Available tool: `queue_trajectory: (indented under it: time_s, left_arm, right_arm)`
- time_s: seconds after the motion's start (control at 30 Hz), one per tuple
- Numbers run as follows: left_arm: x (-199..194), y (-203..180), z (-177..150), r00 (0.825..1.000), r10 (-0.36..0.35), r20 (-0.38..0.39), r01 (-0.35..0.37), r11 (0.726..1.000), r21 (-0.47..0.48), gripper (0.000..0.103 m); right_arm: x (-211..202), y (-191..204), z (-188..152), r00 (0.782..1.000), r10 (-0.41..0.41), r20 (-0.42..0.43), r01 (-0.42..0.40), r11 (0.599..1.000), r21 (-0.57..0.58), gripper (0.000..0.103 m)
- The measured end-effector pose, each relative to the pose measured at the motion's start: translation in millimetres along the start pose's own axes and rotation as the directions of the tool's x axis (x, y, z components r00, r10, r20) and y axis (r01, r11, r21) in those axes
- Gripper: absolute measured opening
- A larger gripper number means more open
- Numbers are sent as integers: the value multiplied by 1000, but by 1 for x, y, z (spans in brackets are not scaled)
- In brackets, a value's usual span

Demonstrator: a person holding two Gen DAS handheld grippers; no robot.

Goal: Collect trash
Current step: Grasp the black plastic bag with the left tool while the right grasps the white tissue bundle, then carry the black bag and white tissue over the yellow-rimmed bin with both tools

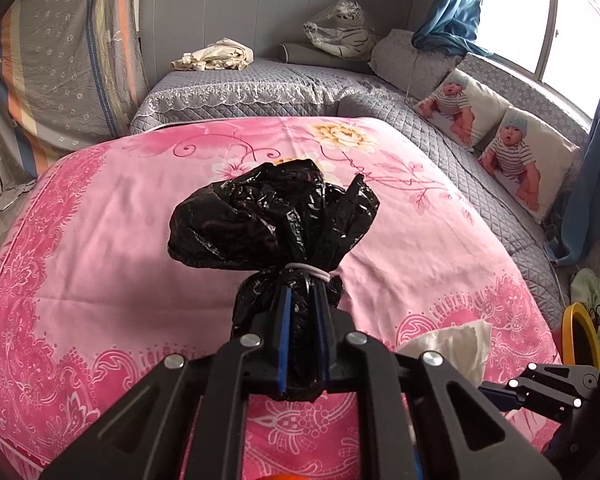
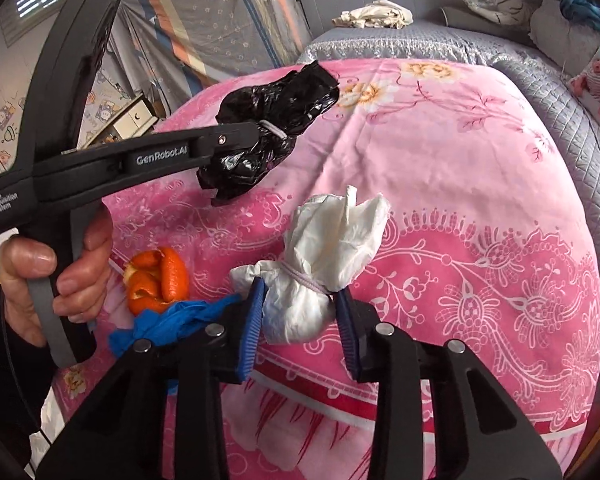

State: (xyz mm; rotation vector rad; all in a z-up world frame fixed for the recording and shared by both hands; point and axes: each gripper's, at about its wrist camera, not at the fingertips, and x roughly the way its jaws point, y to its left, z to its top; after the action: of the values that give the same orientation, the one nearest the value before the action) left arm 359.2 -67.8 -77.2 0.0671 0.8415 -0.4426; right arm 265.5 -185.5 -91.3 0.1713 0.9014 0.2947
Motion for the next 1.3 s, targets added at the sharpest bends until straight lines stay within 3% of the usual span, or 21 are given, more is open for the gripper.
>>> queue_trajectory:
  time_s: [0.2, 0.53, 0.8, 0.97, 1.3]
  left_arm:
    - [-35, 10, -2, 999, 0, 50, 2, 999, -33, 10]
    - [-92, 28, -35, 993, 7, 122, 7, 993, -119, 10]
    - [-129, 16, -54, 984, 16, 179, 8, 991, -135, 10]
    - [-155, -2, -58, 974, 15, 227, 10, 994, -109, 10]
    - [-193, -58, -57, 955, -53, 293, 62, 998, -22, 10]
  right_arm:
    - [-31, 5, -2, 999, 0, 36, 0, 1000, 2, 32]
    - [-78, 12, -22, 996, 23, 91, -25, 1000, 13, 33]
    - [-120, 11, -35, 985, 9, 173, -14, 1000, 24, 33]
    - [-153, 8, -41, 971, -19, 239, 10, 999, 36, 33]
    - [-217, -14, -55, 925, -81, 372, 52, 995, 87, 33]
